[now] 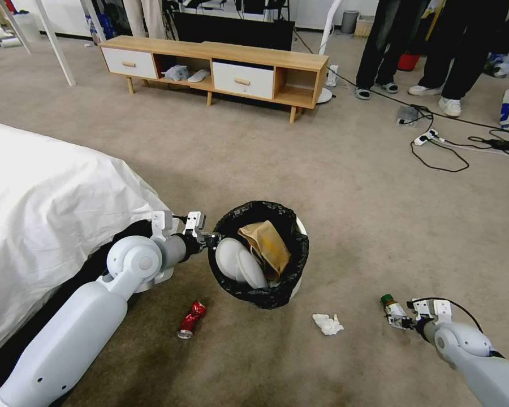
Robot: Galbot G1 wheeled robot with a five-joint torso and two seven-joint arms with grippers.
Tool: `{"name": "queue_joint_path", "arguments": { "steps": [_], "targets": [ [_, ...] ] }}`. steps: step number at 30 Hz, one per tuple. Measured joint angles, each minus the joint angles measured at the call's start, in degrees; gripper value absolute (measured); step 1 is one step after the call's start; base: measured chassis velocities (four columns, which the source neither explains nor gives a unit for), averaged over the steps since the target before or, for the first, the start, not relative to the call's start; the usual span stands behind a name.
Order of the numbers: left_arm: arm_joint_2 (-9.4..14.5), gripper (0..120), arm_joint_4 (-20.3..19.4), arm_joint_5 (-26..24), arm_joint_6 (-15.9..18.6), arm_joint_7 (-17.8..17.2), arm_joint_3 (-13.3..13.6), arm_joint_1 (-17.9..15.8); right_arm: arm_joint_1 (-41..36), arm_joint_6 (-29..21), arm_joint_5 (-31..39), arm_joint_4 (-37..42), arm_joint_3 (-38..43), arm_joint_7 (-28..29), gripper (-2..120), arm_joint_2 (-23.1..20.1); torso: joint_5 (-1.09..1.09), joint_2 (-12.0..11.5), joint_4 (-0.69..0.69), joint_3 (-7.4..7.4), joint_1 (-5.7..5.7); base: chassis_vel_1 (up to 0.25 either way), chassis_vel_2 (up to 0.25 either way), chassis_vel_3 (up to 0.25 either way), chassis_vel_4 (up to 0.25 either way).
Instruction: Pick up the trash bin and place the garbage on the floor into it.
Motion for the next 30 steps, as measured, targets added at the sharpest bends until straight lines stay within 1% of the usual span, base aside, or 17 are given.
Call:
{"name": "queue_joint_path", "arguments": {
  "steps": [2,3,4,7,8,9,11,12,14,15,17,18,21,22,23,26,30],
  "targets": [
    [0.2,2,-0.2,0.0,0.0,0.0,-0.1,0.2,-0.1,0.1,-0.4,-0.2,0.0,0.0,91,0.2,0.00,0.0,0.00,0.00,0.00,0.000,0.000,0.000,0.000],
    [0.4,2,-0.3,0.0,0.0,-0.1,-0.2,0.4,-0.1,0.1,-0.7,-0.3,0.1,-0.1,85,0.4,0.00,0.0,0.00,0.00,0.00,0.000,0.000,0.000,0.000],
    [0.4,2,-0.3,0.0,0.0,-0.1,-0.2,0.4,-0.1,0.1,-0.7,-0.3,0.1,-0.1,85,0.4,0.00,0.0,0.00,0.00,0.00,0.000,0.000,0.000,0.000],
    [0.6,2,-0.7,0.0,0.0,-0.1,-0.3,0.8,-0.2,0.2,-1.2,-0.7,0.1,-0.3,70,1.1,0.00,0.0,0.00,0.00,0.00,0.000,0.000,0.000,0.000],
    [0.6,2,-0.7,0.0,0.0,-0.1,-0.3,0.8,-0.2,0.2,-1.2,-0.7,0.1,-0.3,70,1.1,0.00,0.0,0.00,0.00,0.00,0.000,0.000,0.000,0.000],
    [0.6,2,-0.7,0.0,0.0,-0.1,-0.3,0.8,-0.2,0.3,-1.3,-0.8,0.1,-0.3,67,1.2,0.00,0.0,0.00,0.00,0.00,0.000,0.000,0.000,0.000],
    [0.7,2,-0.8,0.0,0.0,-0.2,-0.4,0.8,-0.3,0.5,-1.6,-0.9,0.1,-0.5,55,1.4,0.00,0.0,0.00,0.00,0.00,0.000,0.000,0.000,0.000],
    [0.7,2,-0.8,0.0,0.0,-0.2,-0.4,0.8,-0.3,0.5,-1.6,-0.9,0.1,-0.5,55,1.4,0.00,0.0,0.00,0.00,0.00,0.000,0.000,0.000,0.000],
    [0.9,2,-0.9,0.0,0.0,-0.2,-0.4,0.8,-0.4,0.8,-1.8,-1.0,0.2,-0.6,45,1.5,0.00,0.0,0.00,0.00,0.00,0.000,0.000,0.000,0.000],
    [0.9,2,-0.9,0.0,0.0,-0.2,-0.4,0.8,-0.4,0.8,-1.8,-1.0,0.2,-0.6,45,1.5,0.00,0.0,0.00,0.00,0.00,0.000,0.000,0.000,0.000],
    [1.1,2,-1.0,0.0,0.0,-0.2,-0.6,0.9,-0.4,1.0,-2.0,-1.1,0.4,-0.8,38,1.5,-0.01,0.0,0.00,0.00,0.00,0.000,0.000,0.000,0.000],
    [1.1,2,-1.0,0.0,0.0,-0.2,-0.6,0.9,-0.4,1.0,-2.0,-1.1,0.4,-0.8,38,1.5,-0.01,0.0,0.00,0.00,0.00,0.000,0.000,0.000,0.000],
    [1.2,2,-1.0,0.0,0.0,-0.2,-0.7,1.1,-0.3,1.2,-2.0,-1.3,0.4,-0.9,29,1.6,-0.01,0.0,0.00,0.00,0.00,0.000,0.000,0.000,0.000],
    [1.2,2,-1.0,0.0,0.0,-0.2,-0.7,1.1,-0.3,1.2,-2.0,-1.3,0.4,-0.9,29,1.6,-0.01,0.0,0.00,0.00,0.00,0.000,0.000,0.000,0.000],
    [1.2,2,-1.0,0.0,0.0,-0.2,-0.7,1.1,-0.3,1.3,-2.0,-1.3,0.5,-0.9,26,1.6,-0.01,0.0,0.00,0.00,0.00,0.000,0.000,0.000,0.000],
    [1.1,2,-1.0,0.0,0.0,-0.2,-0.7,1.1,-0.2,1.4,-2.1,-1.3,0.5,-0.9,22,1.8,-0.01,0.0,0.00,0.00,0.00,0.000,0.000,0.000,0.000],
    [1.1,2,-1.1,0.0,0.0,-0.2,-0.7,1.1,-0.1,1.6,-2.1,-1.3,0.4,-1.0,22,1.9,0.00,0.0,0.00,0.00,0.00,0.000,0.000,0.000,0.000]
  ]
}}
